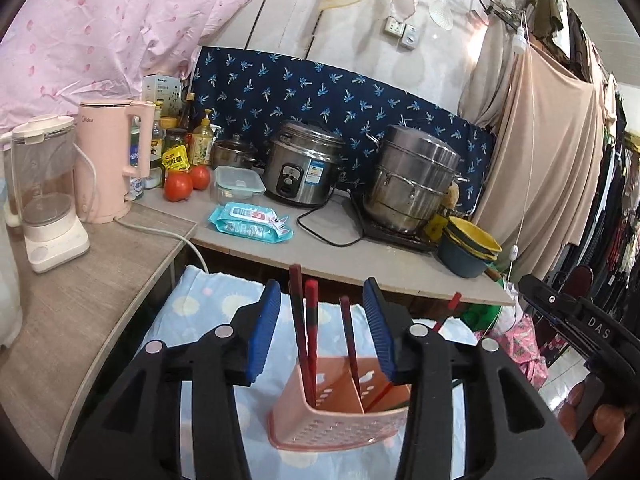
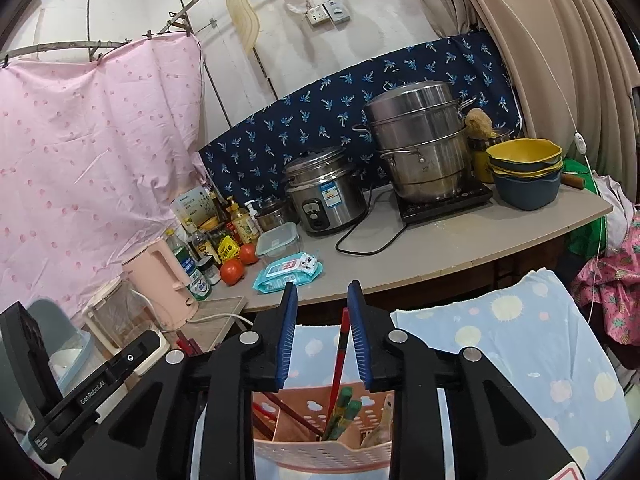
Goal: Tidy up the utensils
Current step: 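Carry both red chopsticks into the pink holder while both tools open to drop them, then move both tools back down to the dark red chopstick and gold spoon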
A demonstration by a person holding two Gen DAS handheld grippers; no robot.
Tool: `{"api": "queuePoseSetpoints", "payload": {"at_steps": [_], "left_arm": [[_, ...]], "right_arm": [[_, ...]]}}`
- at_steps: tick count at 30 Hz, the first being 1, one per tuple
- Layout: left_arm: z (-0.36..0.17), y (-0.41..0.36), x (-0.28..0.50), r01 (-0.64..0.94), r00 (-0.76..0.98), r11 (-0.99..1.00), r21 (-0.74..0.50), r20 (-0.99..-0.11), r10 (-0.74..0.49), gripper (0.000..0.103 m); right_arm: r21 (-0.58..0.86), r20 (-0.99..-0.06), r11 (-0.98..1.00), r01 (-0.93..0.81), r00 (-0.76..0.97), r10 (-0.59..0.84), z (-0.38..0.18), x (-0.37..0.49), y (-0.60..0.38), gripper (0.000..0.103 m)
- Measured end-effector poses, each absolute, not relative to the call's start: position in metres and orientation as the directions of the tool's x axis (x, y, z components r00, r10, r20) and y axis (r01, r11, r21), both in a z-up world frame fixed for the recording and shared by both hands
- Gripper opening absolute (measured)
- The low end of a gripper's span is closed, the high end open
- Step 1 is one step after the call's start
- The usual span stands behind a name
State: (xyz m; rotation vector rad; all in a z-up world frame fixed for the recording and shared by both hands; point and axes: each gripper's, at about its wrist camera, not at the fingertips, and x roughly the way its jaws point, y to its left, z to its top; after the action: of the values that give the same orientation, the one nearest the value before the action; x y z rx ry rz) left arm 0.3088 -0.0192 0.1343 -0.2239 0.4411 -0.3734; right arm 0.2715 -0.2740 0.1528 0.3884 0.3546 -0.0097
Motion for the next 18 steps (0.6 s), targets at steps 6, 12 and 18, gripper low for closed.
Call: {"api": "queuePoseSetpoints", "payload": {"at_steps": [6,12,18], "left_arm": [[0.124,-0.025,0.279,0.289,0.835,0.934,-0.210,-0.423,-0.353,0.041],[0.099,-0.021,0.242,0.274,0.818,0.949,-0.157,-0.482,-0.315,0.041],[0.056,-0.014,0.202,0.250,0.775,0.960,-0.127,-0.568,-0.277,0.041]], "right_arm": [[0.359,-0.373,0.930,0.072,0.925,0.073,0.139,0.243,-0.272,0.027],[0.305,-0.447,0.949,0.075,0.891,0.073,0.105,0.201,-0.260,0.027],[0.268,-0.557,0.961,0.072,0.825,0.094,0.056,0.155,-0.242,0.027]]}}
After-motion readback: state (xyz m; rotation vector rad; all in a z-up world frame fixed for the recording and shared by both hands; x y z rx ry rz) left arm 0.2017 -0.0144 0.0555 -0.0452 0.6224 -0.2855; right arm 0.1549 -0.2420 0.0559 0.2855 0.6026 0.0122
